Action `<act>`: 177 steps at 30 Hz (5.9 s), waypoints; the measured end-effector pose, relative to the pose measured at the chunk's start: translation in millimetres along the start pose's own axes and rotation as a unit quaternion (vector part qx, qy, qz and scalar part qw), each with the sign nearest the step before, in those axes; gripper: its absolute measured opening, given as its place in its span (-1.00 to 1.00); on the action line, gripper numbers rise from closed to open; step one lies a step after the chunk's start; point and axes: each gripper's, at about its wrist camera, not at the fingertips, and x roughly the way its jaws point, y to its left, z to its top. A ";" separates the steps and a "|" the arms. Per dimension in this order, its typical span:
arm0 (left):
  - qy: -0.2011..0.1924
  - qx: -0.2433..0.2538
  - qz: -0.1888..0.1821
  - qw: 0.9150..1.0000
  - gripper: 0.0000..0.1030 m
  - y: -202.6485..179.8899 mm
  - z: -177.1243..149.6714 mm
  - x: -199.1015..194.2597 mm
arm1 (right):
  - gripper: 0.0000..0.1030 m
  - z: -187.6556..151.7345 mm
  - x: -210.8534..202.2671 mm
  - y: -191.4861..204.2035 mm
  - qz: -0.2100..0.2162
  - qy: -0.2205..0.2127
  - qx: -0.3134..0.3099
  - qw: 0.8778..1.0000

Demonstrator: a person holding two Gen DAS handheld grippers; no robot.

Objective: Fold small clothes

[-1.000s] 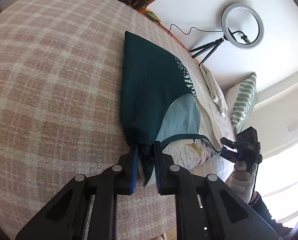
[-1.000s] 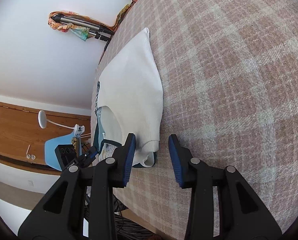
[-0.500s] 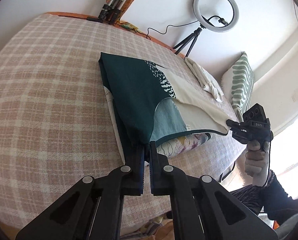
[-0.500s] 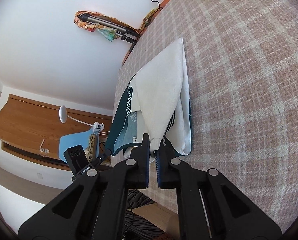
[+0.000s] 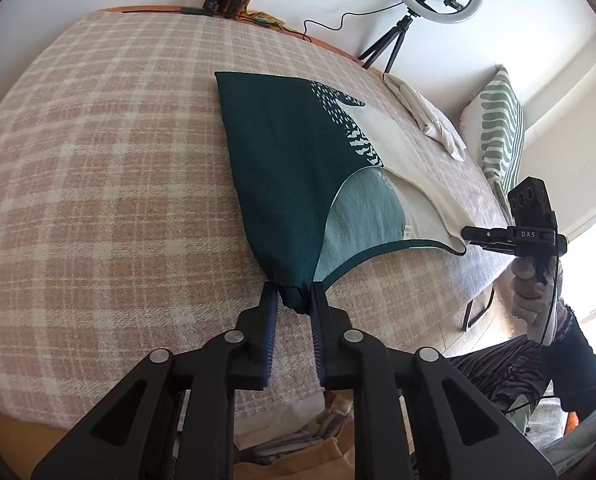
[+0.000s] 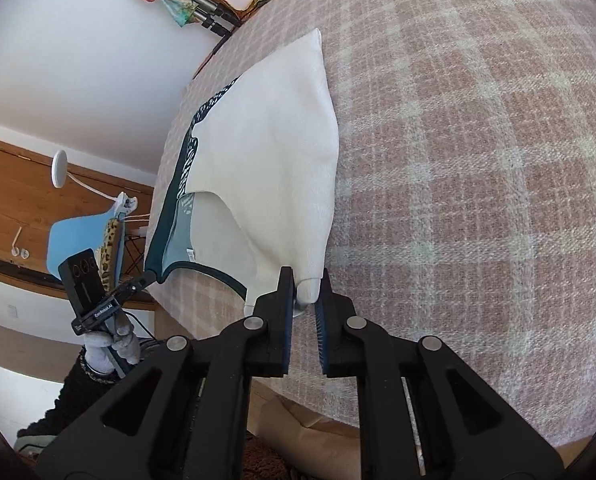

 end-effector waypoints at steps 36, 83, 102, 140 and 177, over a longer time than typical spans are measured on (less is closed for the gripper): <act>-0.028 -0.172 -0.150 0.973 -0.10 91.4 154.1 89.9 | -0.08 55.1 62.1 -1.0 0.153 0.023 0.044 0.987; -0.154 0.107 -0.082 0.979 -0.97 -83.9 191.5 56.3 | -0.85 66.0 -2.2 130.5 -0.236 -0.133 -0.225 0.936; -0.180 0.205 -0.171 0.947 -0.97 -287.5 298.6 157.0 | -0.85 150.6 -160.3 17.9 -0.402 -0.206 -0.234 0.861; -0.130 0.156 -0.093 0.975 -0.95 -279.3 375.4 318.6 | -0.85 343.5 -197.9 -289.5 -0.062 -0.251 0.114 0.959; -0.169 0.169 -0.038 0.970 0.33 -279.3 300.5 192.4 | 0.35 268.3 -263.8 -144.1 -0.332 -0.315 0.020 0.889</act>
